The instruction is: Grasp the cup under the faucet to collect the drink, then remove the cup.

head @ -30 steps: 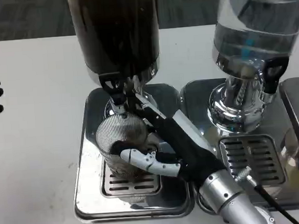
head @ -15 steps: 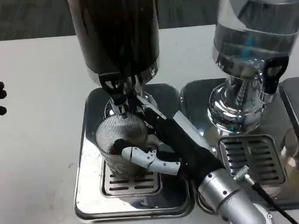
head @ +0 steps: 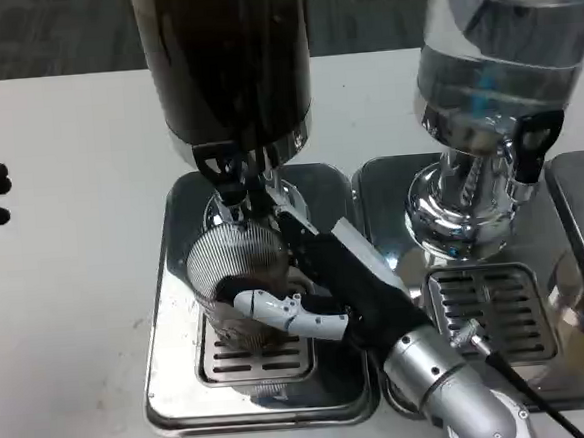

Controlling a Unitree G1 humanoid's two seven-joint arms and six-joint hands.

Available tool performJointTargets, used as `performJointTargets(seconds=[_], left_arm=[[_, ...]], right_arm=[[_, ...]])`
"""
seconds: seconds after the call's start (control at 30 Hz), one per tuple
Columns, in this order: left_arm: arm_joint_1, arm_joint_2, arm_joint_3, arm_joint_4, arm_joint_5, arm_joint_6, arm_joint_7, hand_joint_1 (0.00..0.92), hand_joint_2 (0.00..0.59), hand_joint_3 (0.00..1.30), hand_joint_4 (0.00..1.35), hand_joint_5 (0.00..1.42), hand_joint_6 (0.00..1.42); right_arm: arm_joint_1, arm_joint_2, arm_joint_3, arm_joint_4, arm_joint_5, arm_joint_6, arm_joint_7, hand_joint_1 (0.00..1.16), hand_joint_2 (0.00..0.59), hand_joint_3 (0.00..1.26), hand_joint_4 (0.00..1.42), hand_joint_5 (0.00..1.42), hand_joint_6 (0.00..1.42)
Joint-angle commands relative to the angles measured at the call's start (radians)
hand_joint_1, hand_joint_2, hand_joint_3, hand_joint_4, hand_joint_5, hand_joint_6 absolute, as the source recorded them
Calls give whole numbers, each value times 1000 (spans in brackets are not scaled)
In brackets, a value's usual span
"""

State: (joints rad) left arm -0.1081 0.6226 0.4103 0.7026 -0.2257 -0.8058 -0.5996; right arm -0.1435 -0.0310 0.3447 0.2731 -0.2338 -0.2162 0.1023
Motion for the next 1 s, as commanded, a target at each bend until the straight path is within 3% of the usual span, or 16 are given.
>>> performJointTargets(seconds=[0.03,0.67,1.0], left_arm=[[8,20,-11,8,-3,-3,-14,0,91,411,362,464,453],[6,31,-7,7,-13,9,-31,0,110,426,386,479,452],[3,34,-5,11,-16,10,-36,0,121,434,397,481,439]], right_arm=[[-19,6,-7,25,16,-23,19,610,209,0,0,88,185],[-66,-16,26,51,-27,7,90,729,158,0,0,0,131],[-83,-22,36,51,-54,18,94,793,150,0,0,14,168]])
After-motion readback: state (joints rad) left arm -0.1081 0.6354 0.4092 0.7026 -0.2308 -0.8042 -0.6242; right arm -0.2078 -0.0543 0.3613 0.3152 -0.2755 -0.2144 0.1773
